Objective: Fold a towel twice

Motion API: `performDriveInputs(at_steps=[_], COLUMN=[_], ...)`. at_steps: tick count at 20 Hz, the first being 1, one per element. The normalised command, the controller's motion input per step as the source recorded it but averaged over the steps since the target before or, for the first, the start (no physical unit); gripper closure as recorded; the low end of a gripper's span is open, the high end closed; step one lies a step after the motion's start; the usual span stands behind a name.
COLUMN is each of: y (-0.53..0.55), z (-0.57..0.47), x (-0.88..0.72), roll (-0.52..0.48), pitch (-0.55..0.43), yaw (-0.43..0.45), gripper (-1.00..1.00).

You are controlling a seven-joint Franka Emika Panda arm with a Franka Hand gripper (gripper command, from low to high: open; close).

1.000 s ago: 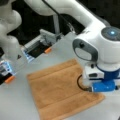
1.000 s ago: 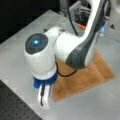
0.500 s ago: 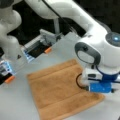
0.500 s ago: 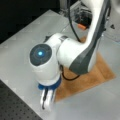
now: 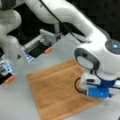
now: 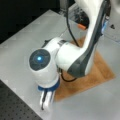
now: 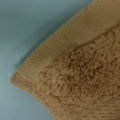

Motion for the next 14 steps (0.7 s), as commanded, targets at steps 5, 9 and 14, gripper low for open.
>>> performDriveInputs(at_steps=[5,9,14], y=[0.09,0.20,0.13], z=[0.01,-0.02,-0.05], x=[0.27,0.26,0.23], roll=[-0.228,-0.224,-0.207], pitch=[0.051,0.061,0.051], yaw=[0.049,-0.036,-0.059], gripper=[-1.00,-1.00,-1.00])
